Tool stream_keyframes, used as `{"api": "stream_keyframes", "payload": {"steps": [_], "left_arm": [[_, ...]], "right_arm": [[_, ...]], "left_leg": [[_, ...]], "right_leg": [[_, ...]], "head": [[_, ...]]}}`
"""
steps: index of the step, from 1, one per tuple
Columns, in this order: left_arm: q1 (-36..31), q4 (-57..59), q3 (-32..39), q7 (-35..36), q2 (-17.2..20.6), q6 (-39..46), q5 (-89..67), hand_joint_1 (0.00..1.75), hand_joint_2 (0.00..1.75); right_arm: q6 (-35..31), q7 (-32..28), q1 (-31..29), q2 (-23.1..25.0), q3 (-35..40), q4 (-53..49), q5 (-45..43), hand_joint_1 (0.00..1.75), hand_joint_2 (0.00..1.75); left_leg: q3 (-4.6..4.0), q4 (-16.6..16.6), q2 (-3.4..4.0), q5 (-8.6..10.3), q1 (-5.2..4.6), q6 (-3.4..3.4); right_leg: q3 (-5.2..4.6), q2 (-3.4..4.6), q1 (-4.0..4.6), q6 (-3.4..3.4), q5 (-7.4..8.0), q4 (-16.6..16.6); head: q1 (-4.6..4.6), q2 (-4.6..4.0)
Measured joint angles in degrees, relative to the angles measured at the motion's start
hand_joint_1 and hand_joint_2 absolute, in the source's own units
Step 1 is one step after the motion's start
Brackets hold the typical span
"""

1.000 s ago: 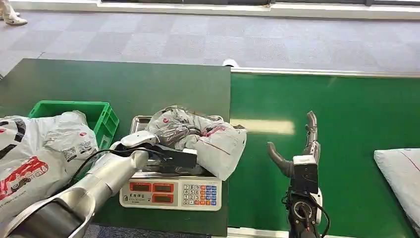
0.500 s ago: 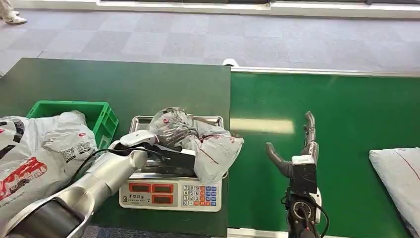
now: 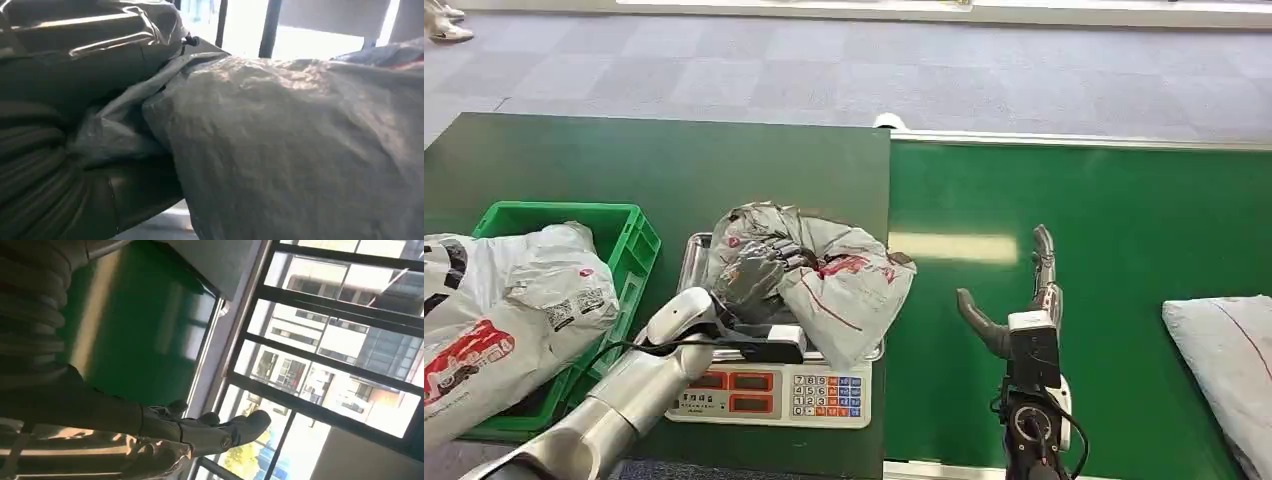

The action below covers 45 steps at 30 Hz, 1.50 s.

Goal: Moved the parcel from conveyor to table for the left to box.

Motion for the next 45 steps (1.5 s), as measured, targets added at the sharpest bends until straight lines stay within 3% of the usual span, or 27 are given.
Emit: {"api": "stream_keyframes", "payload": {"steps": [12, 16, 27, 36, 45], "left_arm": [[7.7, -11.8, 8.1, 0.1, 0.3, 10.1, -2.4, 1.75, 1.75], [8.7, -13.3, 11.5, 5.3, -0.2, 13.8, -13.5, 1.75, 1.75], [12.2, -17.4, 22.1, 7.8, -2.1, 14.6, -19.0, 1.75, 1.75], [15.4, -22.2, 35.0, 4.2, -4.0, 14.6, -16.8, 1.75, 1.75], [15.4, -30.1, 54.0, -4.0, -10.9, 14.7, -15.5, 1.75, 1.75]], "right_arm": [[-0.9, 0.0, 0.4, 0.0, -0.2, 0.0, -0.1, 0.0, 1.75], [-1.2, 0.0, 0.9, 0.0, -0.3, 0.0, -0.2, 0.0, 1.75], [-1.7, -0.1, 2.7, 0.0, -0.7, -0.2, -0.2, 0.0, 1.75], [-2.2, -0.4, 3.7, -0.1, -0.8, -0.3, -0.8, 0.0, 1.75], [-2.1, 0.5, 2.6, -0.1, -0.3, -0.3, -1.1, 0.0, 1.75]], "left_leg": [[-0.14, 0.0, 0.0, 0.01, 0.0, 0.0], [-0.14, 0.0, 0.04, 0.0, 0.0, 0.0], [-0.19, 0.0, 0.09, 0.0, 0.0, 0.0], [-0.21, 0.0, 0.08, 0.0, 0.01, 0.0], [-0.23, 0.0, 0.07, 0.0, 0.01, 0.0]], "right_leg": [[-0.15, 0.0, 0.0, 0.0, 0.0, 0.0], [-0.16, 0.01, 0.0, 0.0, 0.0, 0.0], [-0.22, 0.03, 0.0, 0.0, 0.0, 0.0], [-0.24, 0.03, 0.01, -0.01, 0.0, 0.0], [-0.26, 0.02, 0.01, -0.01, -0.01, 0.0]], "head": [[-0.02, 0.0], [-0.02, 0.0], [0.0, 0.0], [-0.02, 0.0], [-0.02, 0.0]]}}
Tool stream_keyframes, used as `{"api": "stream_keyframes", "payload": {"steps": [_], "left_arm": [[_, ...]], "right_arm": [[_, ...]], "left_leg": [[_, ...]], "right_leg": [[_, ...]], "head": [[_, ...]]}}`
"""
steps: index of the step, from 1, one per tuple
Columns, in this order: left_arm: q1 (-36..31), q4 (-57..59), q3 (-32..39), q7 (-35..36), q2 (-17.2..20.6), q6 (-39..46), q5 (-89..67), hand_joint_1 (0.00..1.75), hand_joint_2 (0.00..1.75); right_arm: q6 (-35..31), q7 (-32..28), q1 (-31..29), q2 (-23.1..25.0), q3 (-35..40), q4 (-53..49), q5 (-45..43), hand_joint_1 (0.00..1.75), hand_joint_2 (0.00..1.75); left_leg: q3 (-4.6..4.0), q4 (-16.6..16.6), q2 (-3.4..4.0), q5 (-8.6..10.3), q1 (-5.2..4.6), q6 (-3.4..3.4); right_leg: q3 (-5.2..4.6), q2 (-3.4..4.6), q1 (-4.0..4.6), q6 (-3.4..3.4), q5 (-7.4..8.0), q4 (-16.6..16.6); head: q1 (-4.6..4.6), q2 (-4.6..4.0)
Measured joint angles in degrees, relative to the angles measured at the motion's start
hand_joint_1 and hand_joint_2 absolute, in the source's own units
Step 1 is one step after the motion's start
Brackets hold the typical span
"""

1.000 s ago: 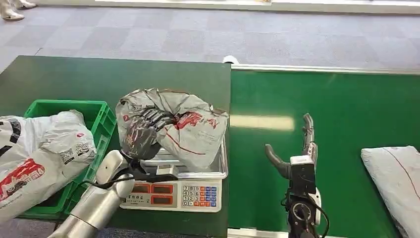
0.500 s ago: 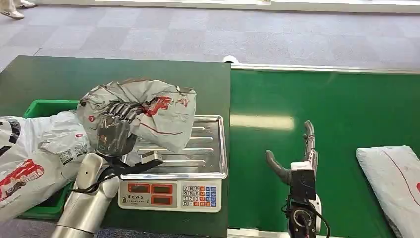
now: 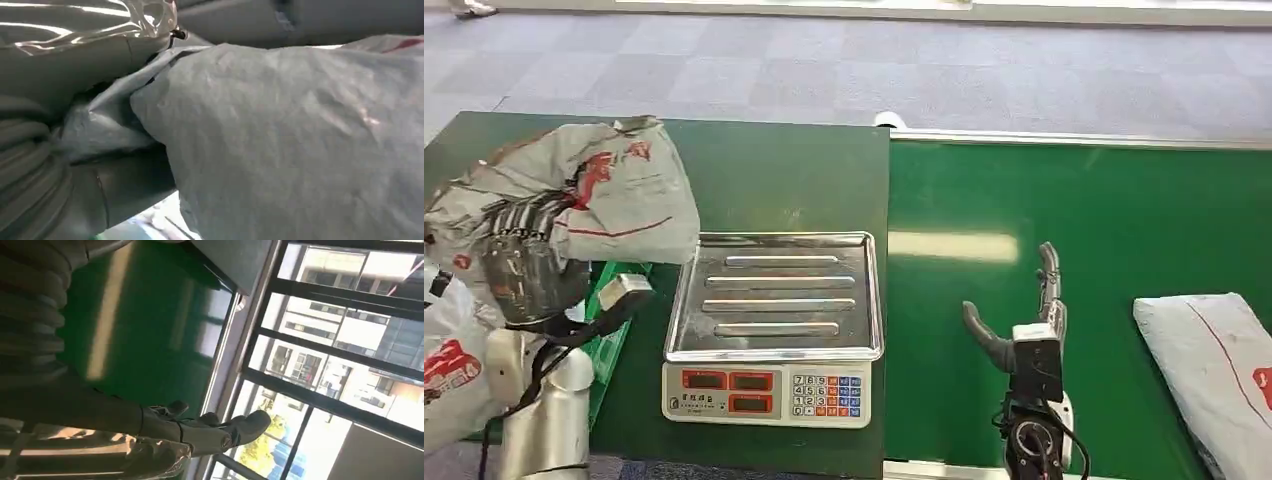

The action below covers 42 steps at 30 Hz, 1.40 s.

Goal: Moved the parcel from conveyor to table for the left to box.

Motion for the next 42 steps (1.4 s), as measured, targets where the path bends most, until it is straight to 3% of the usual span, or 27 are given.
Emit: {"api": "stream_keyframes", "payload": {"steps": [11, 42], "left_arm": [[0.0, -2.5, 5.4, -0.5, -2.2, 0.0, 0.1, 1.75, 1.75], [0.0, -2.9, 6.9, -0.5, -3.1, 0.0, 0.0, 1.71, 1.75]], "right_arm": [[0.0, 0.1, -0.4, 0.0, 0.5, 0.0, 0.0, 0.0, 1.75], [0.0, 0.1, -0.5, 0.0, 0.5, 0.0, 0.0, 0.0, 1.75]], "left_leg": [[-0.02, 0.0, -0.03, 0.0, -0.01, 0.0], [-0.02, 0.0, -0.02, 0.0, 0.0, 0.0]], "right_leg": [[0.02, -0.01, -0.01, 0.0, 0.0, 0.0], [0.01, -0.01, 0.0, 0.0, 0.0, 0.0]], "head": [[0.0, 0.0], [0.0, 0.0]]}}
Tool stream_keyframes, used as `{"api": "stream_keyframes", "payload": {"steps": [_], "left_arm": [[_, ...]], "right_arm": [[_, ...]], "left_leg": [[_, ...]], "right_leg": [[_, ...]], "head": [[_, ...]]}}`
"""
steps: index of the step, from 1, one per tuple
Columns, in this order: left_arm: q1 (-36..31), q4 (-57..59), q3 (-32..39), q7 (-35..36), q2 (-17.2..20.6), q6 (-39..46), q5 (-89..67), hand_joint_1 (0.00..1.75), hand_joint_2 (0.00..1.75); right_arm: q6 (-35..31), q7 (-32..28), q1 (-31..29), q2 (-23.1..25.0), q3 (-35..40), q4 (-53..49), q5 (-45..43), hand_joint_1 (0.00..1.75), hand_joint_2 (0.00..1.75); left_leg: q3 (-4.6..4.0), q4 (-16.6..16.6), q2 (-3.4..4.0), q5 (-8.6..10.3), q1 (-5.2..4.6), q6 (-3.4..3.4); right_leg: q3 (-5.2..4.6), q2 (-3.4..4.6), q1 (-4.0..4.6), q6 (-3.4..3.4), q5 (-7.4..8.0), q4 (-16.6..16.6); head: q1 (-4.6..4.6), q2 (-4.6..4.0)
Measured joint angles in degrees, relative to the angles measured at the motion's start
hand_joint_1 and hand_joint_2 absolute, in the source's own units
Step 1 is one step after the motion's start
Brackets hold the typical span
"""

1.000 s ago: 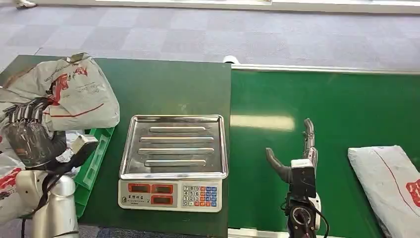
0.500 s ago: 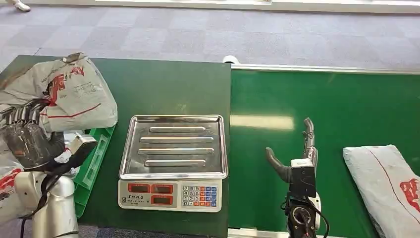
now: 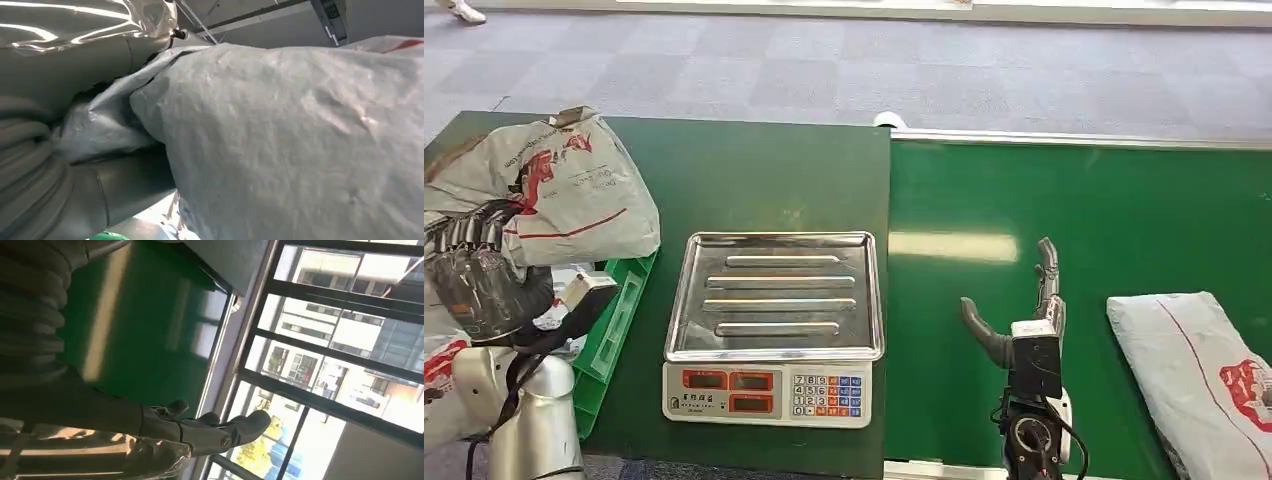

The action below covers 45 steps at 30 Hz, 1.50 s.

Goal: Moved the parcel from conveyor to table for the left to box.

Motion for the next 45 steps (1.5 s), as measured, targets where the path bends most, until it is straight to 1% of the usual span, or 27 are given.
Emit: {"api": "stream_keyframes", "payload": {"steps": [1, 2, 3, 4, 5, 6, 7, 8, 9, 11, 12, 14, 17, 19, 20, 21, 22, 23, 24, 29, 36, 40, 45], "left_arm": [[0.0, 0.1, 0.0, 1.8, 0.1, -1.4, -1.6, 1.61, 1.75], [-0.1, 0.8, 0.2, 5.7, 0.7, -3.9, -5.3, 1.41, 1.75], [-0.2, 2.4, 0.2, 12.5, 1.8, -6.6, -9.8, 1.26, 1.75], [0.1, 4.4, 0.2, 21.1, 3.2, -7.9, -12.6, 1.2, 1.75], [0.4, 5.8, 0.1, 28.8, 4.0, -7.9, -12.4, 1.2, 1.75], [0.5, 6.8, 0.2, 36.9, 4.9, -7.9, -12.0, 1.15, 1.75], [0.6, 7.5, 0.0, 40.6, 5.5, -8.0, -11.5, 1.26, 1.75], [0.7, 8.1, -0.3, 41.2, 6.1, -8.2, -10.6, 1.31, 1.75], [0.8, 8.5, -0.6, 39.7, 6.4, -8.2, -10.1, 1.47, 1.75], [1.1, 9.0, -1.5, 38.0, 6.8, -8.2, -9.8, 1.45, 1.75], [1.1, 9.2, -1.8, 37.8, 7.0, -8.2, -9.4, 1.47, 1.75], [1.2, 9.4, -2.4, 37.7, 7.5, -8.2, -8.9, 1.41, 1.75], [1.4, 9.7, -3.0, 37.7, 8.1, -8.2, -8.4, 1.41, 1.75], [1.5, 9.7, -3.2, 37.7, 8.4, -8.2, -8.3, 1.31, 1.75], [1.5, 9.7, -3.4, 37.7, 8.5, -8.2, -8.3, 1.31, 1.75], [1.5, 9.8, -3.5, 37.7, 8.5, -8.2, -8.3, 1.26, 1.75], [1.5, 9.9, -3.6, 37.7, 8.6, -8.2, -8.2, 0.65, 1.75], [1.6, 10.0, -3.7, 37.7, 8.7, -7.9, -8.2, 0.1, 1.75], [1.7, 10.0, -3.7, 37.7, 8.7, -7.7, -8.2, 0.0, 1.75], [1.9, 10.1, -4.2, 37.7, 9.0, -7.5, -8.2, 0.0, 1.75], [2.1, 10.1, -4.6, 37.2, 9.0, -10.5, -4.0, 0.0, 1.75], [2.3, 10.1, -5.7, 38.9, 9.0, -12.0, -6.3, 0.0, 1.75], [3.3, 9.5, -6.4, 37.0, 9.0, -8.6, -2.5, 0.0, 1.75]], "right_arm": [[0.0, 0.2, 0.0, 0.0, 0.0, 0.0, 0.2, 0.0, 1.75], [0.0, 0.8, 0.0, 0.0, 0.0, 0.0, 0.7, 0.0, 1.75], [0.2, 1.3, 0.1, 0.0, 0.0, -0.2, 1.2, 0.0, 1.75], [0.4, 1.6, 0.3, 0.0, 0.0, -0.5, 1.4, 0.0, 1.75], [0.5, 1.8, 0.5, 0.0, 0.0, -0.8, 1.6, 0.0, 1.75], [0.5, 2.0, 0.8, -0.1, -0.2, -1.2, 1.7, 0.0, 1.75], [0.6, 2.1, 0.9, -0.1, -0.2, -1.3, 1.8, 0.0, 1.75], [0.7, 2.2, 0.9, -0.1, -0.3, -1.4, 1.9, 0.0, 1.75], [0.9, 2.2, 0.9, -0.1, -0.2, -1.4, 2.1, 0.0, 1.75], [0.9, 2.3, 0.9, 0.0, -0.2, -1.5, 2.1, 0.0, 1.75], [1.0, 2.3, 1.0, 0.0, -0.2, -1.5, 2.1, 0.0, 1.75], [1.1, 2.4, 1.1, 0.0, -0.2, -1.6, 2.1, 0.0, 1.75], [1.4, 2.5, 1.1, 0.0, -0.2, -1.6, 2.1, 0.0, 1.75], [1.4, 2.5, 1.1, 0.0, -0.2, -1.6, 2.1, 0.0, 1.75], [1.4, 2.5, 1.1, 0.0, -0.2, -1.6, 2.1, 0.0, 1.75], [1.4, 2.6, 1.1, 0.0, -0.2, -1.6, 2.1, 0.0, 1.75], [1.4, 2.6, 1.1, 0.0, -0.2, -1.6, 2.1, 0.0, 1.75], [1.4, 2.6, 1.1, 0.0, -0.2, -1.6, 2.1, 0.0, 1.75], [1.4, 2.6, 1.1, 0.0, -0.2, -1.6, 2.1, 0.0, 1.75], [1.4, 2.6, 1.1, 0.0, -0.2, -1.6, 2.1, 0.0, 1.75], [1.5, 2.6, 1.1, 0.0, -0.1, -1.6, 2.1, 0.0, 1.75], [1.5, 2.6, 1.1, 0.0, 0.0, -1.6, 2.1, 0.0, 1.75], [1.3, 2.3, 1.8, 0.0, 0.1, -1.6, 2.1, 0.0, 1.75]], "left_leg": [[-0.01, 0.0, 0.0, 0.0, 0.0, 0.0], [0.01, 0.0, -0.02, 0.0, 0.0, 0.0], [0.05, 0.0, -0.02, 0.0, 0.0, 0.0], [0.06, 0.0, 0.11, -0.01, 0.01, -0.01], [0.05, 0.0, 0.32, -0.01, 0.04, -0.02], [0.04, 0.0, 0.36, -0.01, 0.06, -0.02], [0.04, 0.0, 0.34, 0.0, 0.06, -0.02], [0.01, 0.0, 0.26, 0.0, 0.06, -0.02], [-0.01, 0.0, 0.17, 0.0, 0.05, -0.02], [-0.06, 0.0, 0.11, 0.0, 0.04, -0.02], [-0.07, 0.0, 0.16, 0.0, 0.03, -0.02], [-0.06, 0.0, 0.22, -0.01, 0.01, -0.01], [-0.06, 0.0, 0.11, 0.0, 0.0, -0.01], [-0.06, 0.0, 0.12, 0.0, 0.01, -0.02], [-0.06, 0.0, 0.13, 0.0, 0.01, -0.02], [-0.05, 0.0, 0.13, 0.0, 0.01, -0.02], [-0.05, 0.0, 0.13, 0.0, 0.01, -0.02], [-0.05, 0.0, 0.13, 0.0, 0.01, -0.02], [-0.05, 0.0, 0.13, 0.0, 0.01, -0.02], [-0.06, 0.0, 0.13, 0.0, 0.01, -0.02], [-0.06, 0.0, 0.13, 0.0, 0.01, -0.02], [-0.06, 0.0, 0.13, 0.0, 0.01, -0.02], [-0.07, 0.0, 0.12, -0.01, 0.01, -0.02]], "right_leg": [[0.0, 0.0, 0.0, 0.0, 0.0, 0.0], [0.03, 0.0, 0.0, 0.0, 0.0, 0.0], [0.05, 0.0, 0.0, 0.0, 0.0, 0.0], [-0.02, 0.09, 0.01, -0.02, 0.01, 0.0], [-0.11, 0.26, 0.07, -0.09, 0.06, 0.0], [-0.15, 0.31, 0.08, -0.09, 0.06, 0.0], [-0.15, 0.29, 0.08, -0.08, 0.06, 0.0], [-0.13, 0.24, 0.08, -0.07, 0.04, 0.0], [-0.11, 0.16, 0.07, -0.08, 0.03, 0.0], [-0.1, 0.15, 0.06, -0.07, 0.03, 0.0], [-0.11, 0.17, 0.05, -0.07, 0.04, 0.0], [-0.13, 0.19, 0.01, -0.06, 0.05, 0.0], [-0.12, 0.17, 0.01, -0.06, 0.05, 0.0], [-0.13, 0.17, 0.01, -0.06, 0.05, 0.0], [-0.13, 0.17, 0.02, -0.06, 0.05, 0.0], [-0.13, 0.17, 0.02, -0.06, 0.05, 0.0], [-0.13, 0.17, 0.02, -0.06, 0.05, 0.0], [-0.13, 0.17, 0.02, -0.06, 0.05, 0.0], [-0.13, 0.17, 0.02, -0.06, 0.05, 0.0], [-0.13, 0.17, 0.02, -0.06, 0.05, 0.0], [-0.14, 0.17, 0.02, -0.06, 0.05, 0.0], [-0.13, 0.17, 0.02, -0.06, 0.05, 0.0], [-0.13, 0.17, 0.01, -0.06, 0.04, 0.0]], "head": [[0.0, 0.0], [0.02, 0.0], [0.02, 0.0], [-0.02, 0.0], [-0.04, 0.0], [-0.02, 0.0], [0.0, 0.0], [-0.02, 0.0], [0.02, 0.0], [0.04, 0.0], [0.02, 0.0], [0.0, 0.0], [0.0, 0.0], [0.0, 0.0], [0.0, 0.0], [0.0, 0.0], [0.0, 0.0], [0.0, 0.0], [0.0, 0.0], [0.0, 0.0], [0.0, 0.0], [0.0, 0.0], [0.0, 0.0]]}}
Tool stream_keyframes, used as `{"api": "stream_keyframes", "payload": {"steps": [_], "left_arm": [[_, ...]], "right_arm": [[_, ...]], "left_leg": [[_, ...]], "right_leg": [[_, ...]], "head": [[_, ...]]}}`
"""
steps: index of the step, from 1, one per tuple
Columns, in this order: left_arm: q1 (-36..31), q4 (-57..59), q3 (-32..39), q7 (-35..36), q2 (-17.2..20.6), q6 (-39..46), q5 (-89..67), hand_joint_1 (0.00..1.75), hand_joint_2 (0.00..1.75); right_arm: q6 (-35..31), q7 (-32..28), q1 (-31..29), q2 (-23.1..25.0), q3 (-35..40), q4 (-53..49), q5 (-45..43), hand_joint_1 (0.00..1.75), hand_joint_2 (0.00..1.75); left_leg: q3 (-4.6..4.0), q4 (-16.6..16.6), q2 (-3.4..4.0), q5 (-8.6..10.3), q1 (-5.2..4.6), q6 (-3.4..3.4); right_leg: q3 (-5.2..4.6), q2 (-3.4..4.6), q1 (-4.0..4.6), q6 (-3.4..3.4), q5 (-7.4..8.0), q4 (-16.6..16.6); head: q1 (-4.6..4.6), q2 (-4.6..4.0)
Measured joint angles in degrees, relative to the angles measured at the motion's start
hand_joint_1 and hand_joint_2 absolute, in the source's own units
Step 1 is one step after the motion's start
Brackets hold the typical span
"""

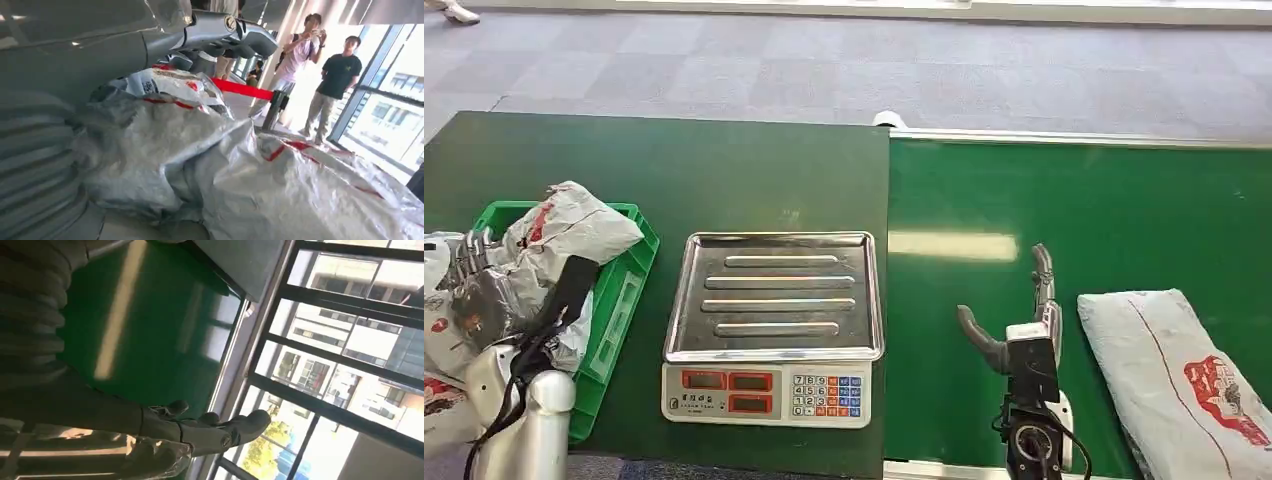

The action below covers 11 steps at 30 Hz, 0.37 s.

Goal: Moved the parcel from conveyor to table for the left to box.

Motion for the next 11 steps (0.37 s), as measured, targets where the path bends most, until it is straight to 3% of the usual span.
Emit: {"api": "stream_keyframes", "payload": {"steps": [7, 9, 11], "left_arm": [[0.4, 0.0, -0.6, -2.0, 0.0, 3.2, 0.7, 0.0, 1.75], [0.4, 0.0, -0.9, -5.2, 0.0, 6.5, 2.4, 0.0, 1.75], [0.5, -1.7, -0.6, -12.8, -0.5, 8.0, 6.1, 0.0, 1.75]], "right_arm": [[-0.3, -0.3, 0.2, 0.0, 0.2, 0.0, -0.1, 0.0, 1.75], [-0.7, -0.4, 0.2, 0.0, 0.2, 0.0, -0.3, 0.0, 1.75], [-0.8, -0.6, 0.2, 0.0, 0.4, 0.0, -0.4, 0.0, 1.75]], "left_leg": [[0.01, 0.0, 0.01, 0.0, 0.0, 0.0], [0.01, 0.0, 0.0, 0.01, 0.0, 0.0], [-0.01, 0.0, 0.0, 0.01, 0.0, 0.0]], "right_leg": [[0.0, 0.0, 0.0, 0.0, 0.0, 0.0], [0.01, 0.0, 0.0, 0.0, 0.0, 0.0], [0.0, 0.0, 0.01, 0.0, 0.0, 0.0]], "head": [[0.02, 0.0], [0.0, 0.0], [0.0, 0.0]]}}
